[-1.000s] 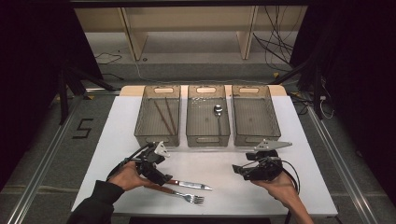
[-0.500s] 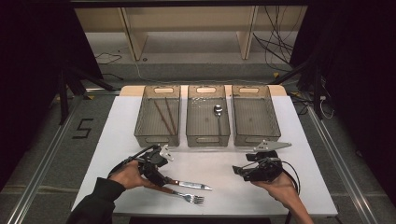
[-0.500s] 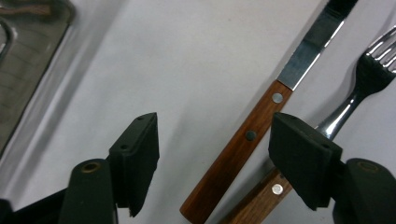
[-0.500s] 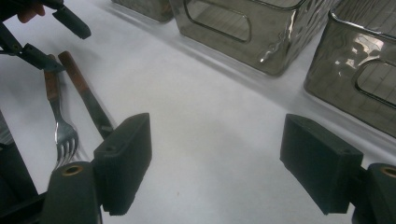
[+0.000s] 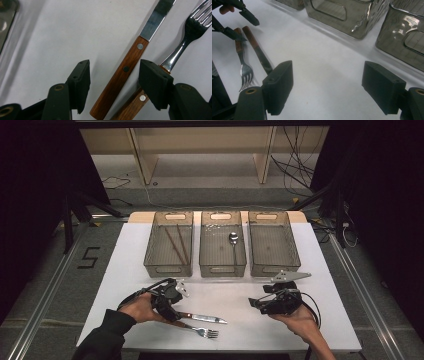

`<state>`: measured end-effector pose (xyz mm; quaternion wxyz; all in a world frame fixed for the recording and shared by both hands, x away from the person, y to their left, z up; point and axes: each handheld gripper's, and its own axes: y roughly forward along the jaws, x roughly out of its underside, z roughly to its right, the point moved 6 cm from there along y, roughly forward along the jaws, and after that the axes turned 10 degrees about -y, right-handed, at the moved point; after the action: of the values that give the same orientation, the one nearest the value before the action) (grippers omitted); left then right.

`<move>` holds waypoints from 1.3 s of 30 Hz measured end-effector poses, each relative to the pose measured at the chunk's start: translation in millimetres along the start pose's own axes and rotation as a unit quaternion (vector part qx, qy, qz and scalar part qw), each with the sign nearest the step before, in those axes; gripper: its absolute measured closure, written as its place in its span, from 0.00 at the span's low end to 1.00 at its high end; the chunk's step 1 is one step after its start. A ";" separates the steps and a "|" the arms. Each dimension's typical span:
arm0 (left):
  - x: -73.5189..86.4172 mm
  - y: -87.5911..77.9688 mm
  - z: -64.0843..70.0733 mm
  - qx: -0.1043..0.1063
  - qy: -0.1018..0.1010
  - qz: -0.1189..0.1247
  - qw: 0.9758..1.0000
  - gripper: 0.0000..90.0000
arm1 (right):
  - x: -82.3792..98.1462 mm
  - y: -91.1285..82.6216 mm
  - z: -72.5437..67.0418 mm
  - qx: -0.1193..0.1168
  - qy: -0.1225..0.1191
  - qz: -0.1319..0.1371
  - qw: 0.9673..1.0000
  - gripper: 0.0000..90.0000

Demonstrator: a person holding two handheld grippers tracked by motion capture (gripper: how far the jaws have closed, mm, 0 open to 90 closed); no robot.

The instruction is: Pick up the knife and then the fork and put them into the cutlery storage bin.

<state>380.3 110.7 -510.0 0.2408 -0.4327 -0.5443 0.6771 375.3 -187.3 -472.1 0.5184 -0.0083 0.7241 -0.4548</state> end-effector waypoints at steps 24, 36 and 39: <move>1.8 9.5 3.1 -0.001 0.038 -0.053 0.998 0.70 | -1.4 -1.3 1.1 0.003 -0.001 0.002 1.000 0.29; 1.1 9.3 4.3 0.017 0.058 -0.048 0.997 0.83 | -2.2 -1.7 0.9 0.002 -0.001 0.002 1.000 0.29; 1.0 9.3 4.7 0.017 0.057 -0.045 0.997 0.83 | -2.3 -1.7 0.9 0.002 -0.001 0.002 1.000 0.29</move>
<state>377.2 106.3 -519.0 0.3088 -0.4422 -0.5370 0.6487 376.2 -187.8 -469.3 0.5203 -0.0060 0.7227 -0.4550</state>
